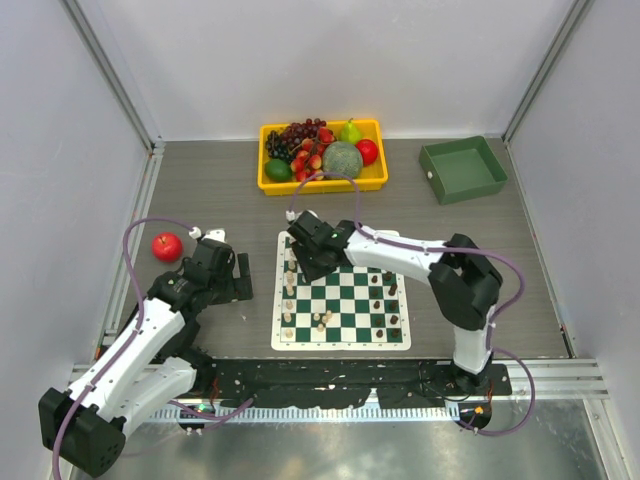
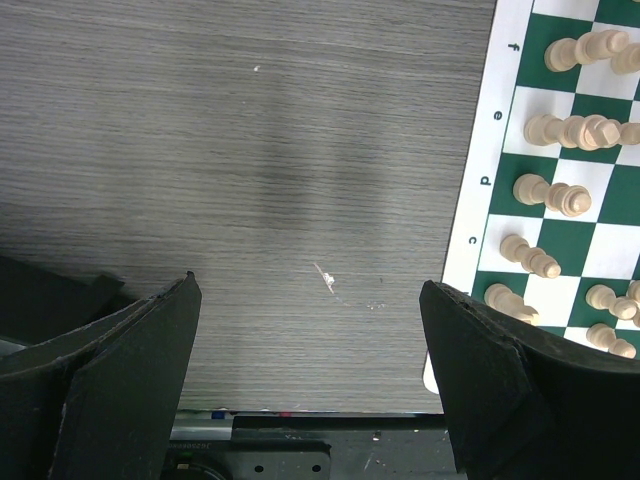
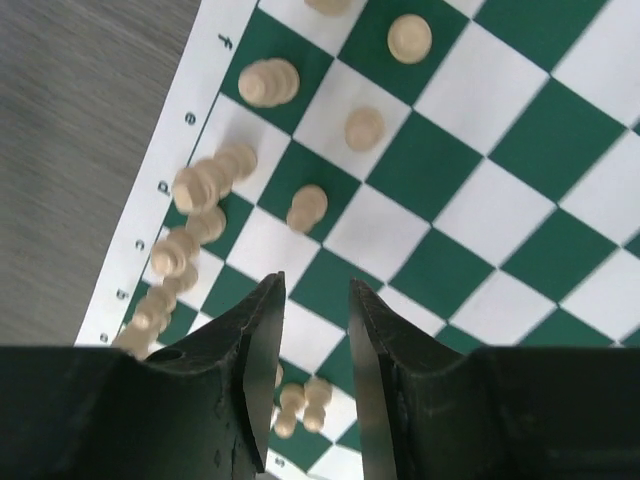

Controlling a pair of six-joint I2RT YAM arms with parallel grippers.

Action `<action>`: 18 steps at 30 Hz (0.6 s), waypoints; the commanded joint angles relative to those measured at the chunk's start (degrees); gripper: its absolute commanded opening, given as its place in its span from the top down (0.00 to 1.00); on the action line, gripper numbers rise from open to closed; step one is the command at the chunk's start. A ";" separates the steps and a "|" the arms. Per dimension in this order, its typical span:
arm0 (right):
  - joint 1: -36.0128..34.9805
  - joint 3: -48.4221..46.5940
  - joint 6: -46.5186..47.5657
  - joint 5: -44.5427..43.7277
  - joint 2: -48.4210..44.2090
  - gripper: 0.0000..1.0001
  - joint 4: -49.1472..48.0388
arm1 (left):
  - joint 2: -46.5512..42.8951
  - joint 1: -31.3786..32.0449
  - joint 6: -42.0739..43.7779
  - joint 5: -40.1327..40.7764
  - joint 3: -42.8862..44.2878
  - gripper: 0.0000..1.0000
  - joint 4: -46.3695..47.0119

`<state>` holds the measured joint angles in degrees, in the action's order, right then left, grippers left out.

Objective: Set up the chess pieces on the board

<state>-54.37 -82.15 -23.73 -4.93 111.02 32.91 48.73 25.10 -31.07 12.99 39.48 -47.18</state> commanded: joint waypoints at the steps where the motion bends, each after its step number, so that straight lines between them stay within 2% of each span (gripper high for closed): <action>1: -0.38 5.40 -1.50 0.53 -10.12 0.61 -1.18 | -0.30 -0.23 -0.13 0.28 0.77 0.00 0.51; 8: -3.63 12.97 -2.64 4.05 -14.34 0.62 -1.88 | -0.30 -0.23 -0.40 -0.16 0.95 0.00 0.77; 18: -6.45 13.34 -2.29 6.86 -11.80 0.64 -2.15 | -0.74 -0.23 -0.75 -0.16 0.68 0.01 0.77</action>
<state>-60.51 -67.77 -25.78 0.21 98.45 31.92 48.73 25.10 -31.14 12.82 39.48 -47.18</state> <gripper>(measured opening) 0.369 0.995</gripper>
